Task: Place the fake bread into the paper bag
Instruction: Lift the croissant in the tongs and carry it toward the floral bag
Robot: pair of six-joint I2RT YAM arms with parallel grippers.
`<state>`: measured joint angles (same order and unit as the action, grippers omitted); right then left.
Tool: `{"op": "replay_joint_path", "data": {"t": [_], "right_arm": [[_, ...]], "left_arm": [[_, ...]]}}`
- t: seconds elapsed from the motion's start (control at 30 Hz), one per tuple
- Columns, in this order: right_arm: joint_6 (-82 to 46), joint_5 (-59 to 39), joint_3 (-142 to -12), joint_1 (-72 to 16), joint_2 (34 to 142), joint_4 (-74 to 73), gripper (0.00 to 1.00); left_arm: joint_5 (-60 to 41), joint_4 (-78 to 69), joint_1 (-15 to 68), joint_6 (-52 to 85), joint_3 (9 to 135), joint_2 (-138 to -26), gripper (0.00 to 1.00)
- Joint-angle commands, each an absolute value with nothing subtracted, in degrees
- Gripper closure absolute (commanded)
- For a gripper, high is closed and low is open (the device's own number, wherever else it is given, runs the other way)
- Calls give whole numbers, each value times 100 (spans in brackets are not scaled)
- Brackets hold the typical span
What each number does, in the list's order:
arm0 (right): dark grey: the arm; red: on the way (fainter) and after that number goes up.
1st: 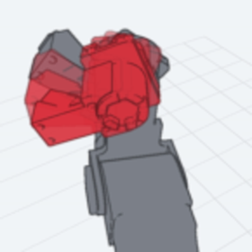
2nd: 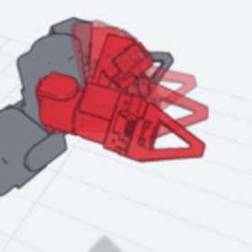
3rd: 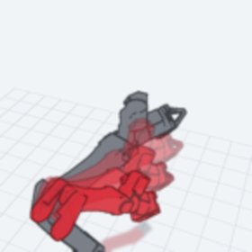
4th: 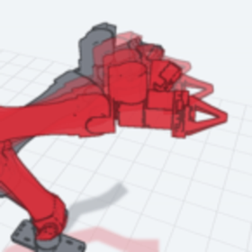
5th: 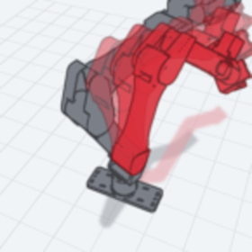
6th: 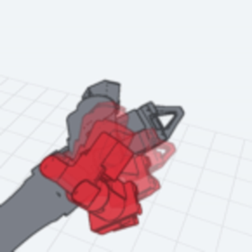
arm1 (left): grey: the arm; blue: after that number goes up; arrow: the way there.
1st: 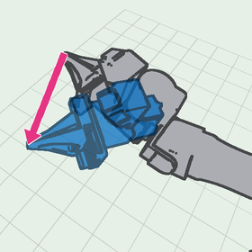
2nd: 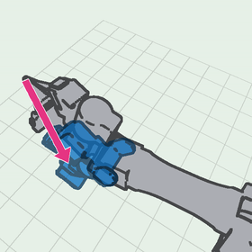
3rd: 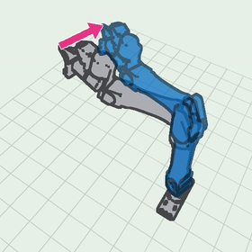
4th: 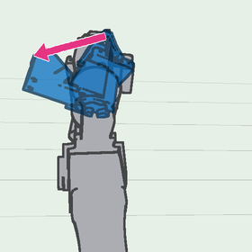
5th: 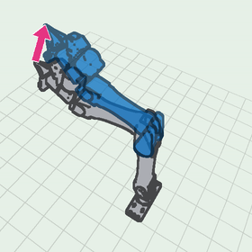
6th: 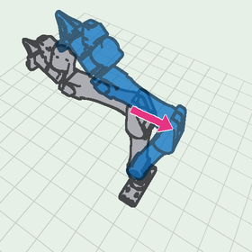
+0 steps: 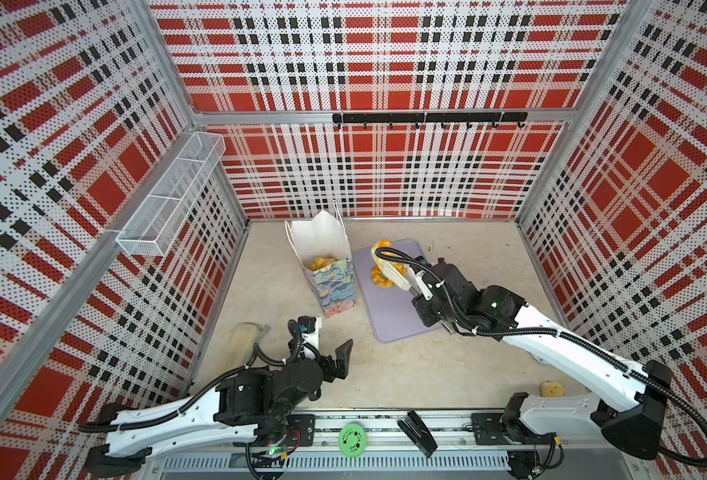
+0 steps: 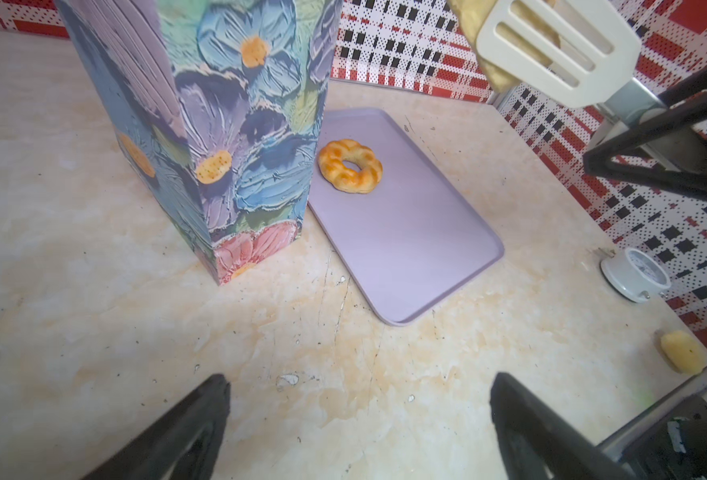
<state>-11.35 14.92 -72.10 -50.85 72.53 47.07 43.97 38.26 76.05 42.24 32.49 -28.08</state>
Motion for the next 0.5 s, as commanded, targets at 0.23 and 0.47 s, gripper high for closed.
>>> {"op": "replay_joint_path", "data": {"t": [0.23,0.47], "right_arm": [[-889,1238,-8148,-5381,7655,4152,59],[-729,938,-8751,-5466,8171,3973,58]], "left_arm": [[4661,4342,7376,3953,3621,-2465,1],[4211,4335,6807,3725,3665,-2356,1]]}}
